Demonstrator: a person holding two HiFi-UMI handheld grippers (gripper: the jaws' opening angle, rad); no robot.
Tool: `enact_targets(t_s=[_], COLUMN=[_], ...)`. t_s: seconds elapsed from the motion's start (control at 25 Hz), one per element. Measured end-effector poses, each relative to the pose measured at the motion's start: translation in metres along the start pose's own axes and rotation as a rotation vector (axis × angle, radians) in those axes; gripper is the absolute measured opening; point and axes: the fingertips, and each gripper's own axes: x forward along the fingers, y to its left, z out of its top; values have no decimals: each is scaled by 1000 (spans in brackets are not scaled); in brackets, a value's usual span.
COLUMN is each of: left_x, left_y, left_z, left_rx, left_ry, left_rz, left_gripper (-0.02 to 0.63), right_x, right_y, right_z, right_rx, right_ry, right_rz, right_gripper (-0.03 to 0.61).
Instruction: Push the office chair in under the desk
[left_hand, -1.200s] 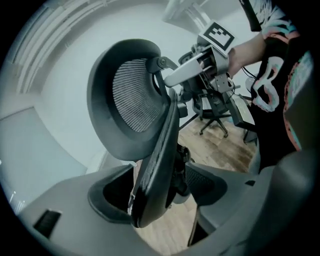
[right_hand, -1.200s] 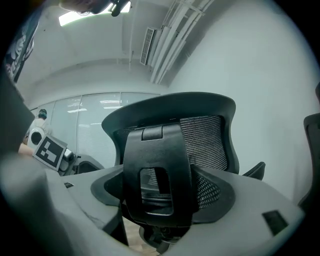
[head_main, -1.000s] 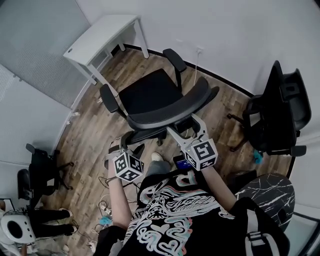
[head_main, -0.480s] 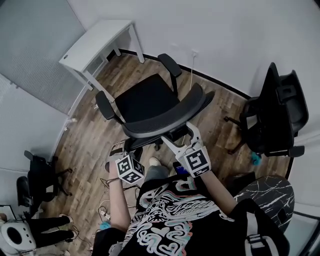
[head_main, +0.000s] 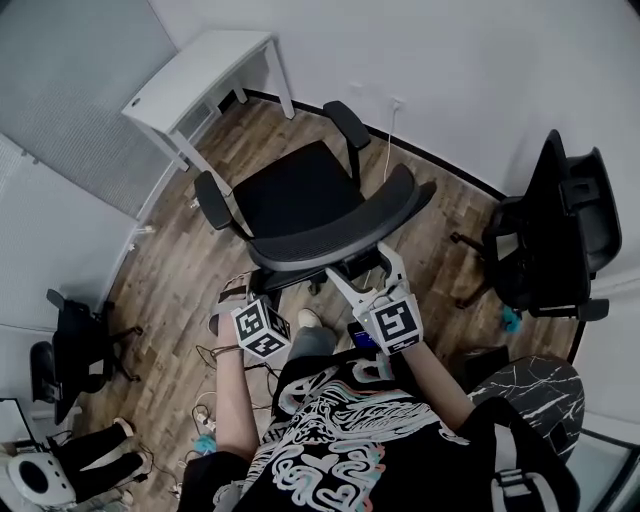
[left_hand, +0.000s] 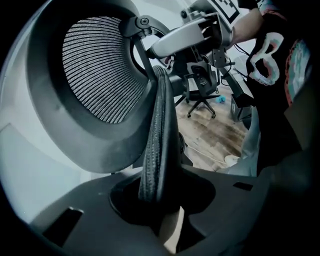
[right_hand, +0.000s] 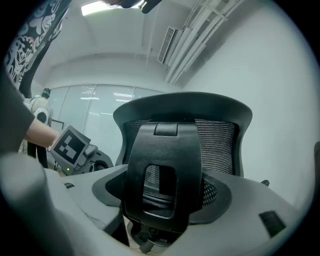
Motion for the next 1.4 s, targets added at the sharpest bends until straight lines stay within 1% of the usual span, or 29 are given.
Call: enact_targets(t_s=[0.12, 0.28, 0.52, 0.68, 0.92, 1.16, 1.4], left_x=[2, 5, 10, 12, 17, 18, 18], left_y=[0, 2, 10, 13, 20, 27, 32], left_z=[0, 1, -1, 0, 4, 3, 1], left_rx=[7, -1, -1, -4, 19, 45, 49], left_ry=[10, 20, 18, 12, -16, -41, -52], left_rz=[-12, -51, -58, -39, -23, 5, 17], left_gripper=[124, 123, 121, 120, 121, 124, 124], right_x=[1, 4, 16, 19, 24, 28, 33], right_y=[-2, -6, -10, -14, -17, -17, -18], right_z=[0, 1, -1, -3, -1, 0, 1], right_rx=[4, -1, -4, -9, -4, -3, -6], right_ry=[-5, -9, 5, -3, -7, -18, -16], right_rz=[-1, -2, 3, -2, 0, -20, -33], right_gripper=[325, 327, 327, 327, 327, 328, 329])
